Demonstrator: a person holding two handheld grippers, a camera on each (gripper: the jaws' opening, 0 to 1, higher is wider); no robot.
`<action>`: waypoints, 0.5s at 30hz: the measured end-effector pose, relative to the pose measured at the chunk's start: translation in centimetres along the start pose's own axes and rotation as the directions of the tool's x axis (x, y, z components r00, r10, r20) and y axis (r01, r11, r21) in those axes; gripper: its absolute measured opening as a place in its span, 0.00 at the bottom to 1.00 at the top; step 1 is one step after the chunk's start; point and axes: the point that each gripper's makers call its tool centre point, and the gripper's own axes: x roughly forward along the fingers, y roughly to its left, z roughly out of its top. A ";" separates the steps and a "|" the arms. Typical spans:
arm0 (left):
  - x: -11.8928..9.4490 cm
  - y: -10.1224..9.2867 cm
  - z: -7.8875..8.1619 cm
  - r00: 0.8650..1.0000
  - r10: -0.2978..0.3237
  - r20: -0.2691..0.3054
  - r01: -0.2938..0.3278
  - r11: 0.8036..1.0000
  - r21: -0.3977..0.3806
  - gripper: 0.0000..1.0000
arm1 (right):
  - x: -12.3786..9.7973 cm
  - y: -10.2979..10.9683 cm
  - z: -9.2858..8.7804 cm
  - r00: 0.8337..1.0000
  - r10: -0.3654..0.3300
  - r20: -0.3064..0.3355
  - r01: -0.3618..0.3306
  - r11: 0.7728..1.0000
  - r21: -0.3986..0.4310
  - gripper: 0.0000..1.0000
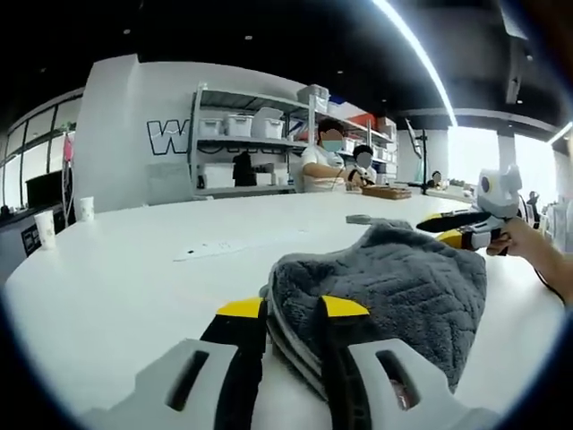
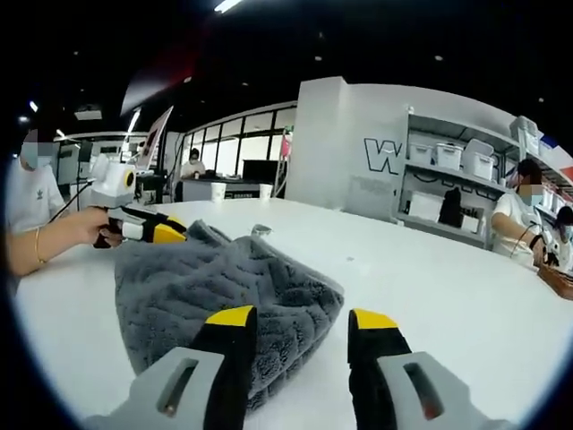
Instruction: Open the folded towel by lifting each exposed corner and separating the folded layers until the towel lies flat within the target outline without major curled edges
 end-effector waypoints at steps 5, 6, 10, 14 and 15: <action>0.0 0.0 0.0 1.000 0.001 0.000 -0.001 1.000 -0.002 0.20 | 0.0 -0.2 0.0 1.000 -0.001 0.002 0.001 1.000 -0.001 0.36; 0.0 -0.1 0.0 1.000 0.002 -0.001 -0.002 1.000 0.006 0.20 | 0.0 -0.2 0.0 1.000 0.000 0.002 0.000 1.000 -0.002 0.36; -0.1 -0.3 0.1 1.000 0.010 0.000 -0.010 0.999 0.034 0.19 | 0.1 0.0 0.0 1.000 0.007 0.004 -0.007 1.000 -0.005 0.33; -0.1 -0.3 0.3 1.000 0.027 0.007 -0.027 0.997 0.073 0.18 | 0.3 0.3 0.0 1.000 0.029 0.010 -0.029 1.000 0.010 0.29; -0.1 -0.3 0.3 1.000 0.029 0.007 -0.029 0.997 0.075 0.18 | 0.3 0.3 -0.1 1.000 0.030 0.009 -0.030 0.999 0.016 0.29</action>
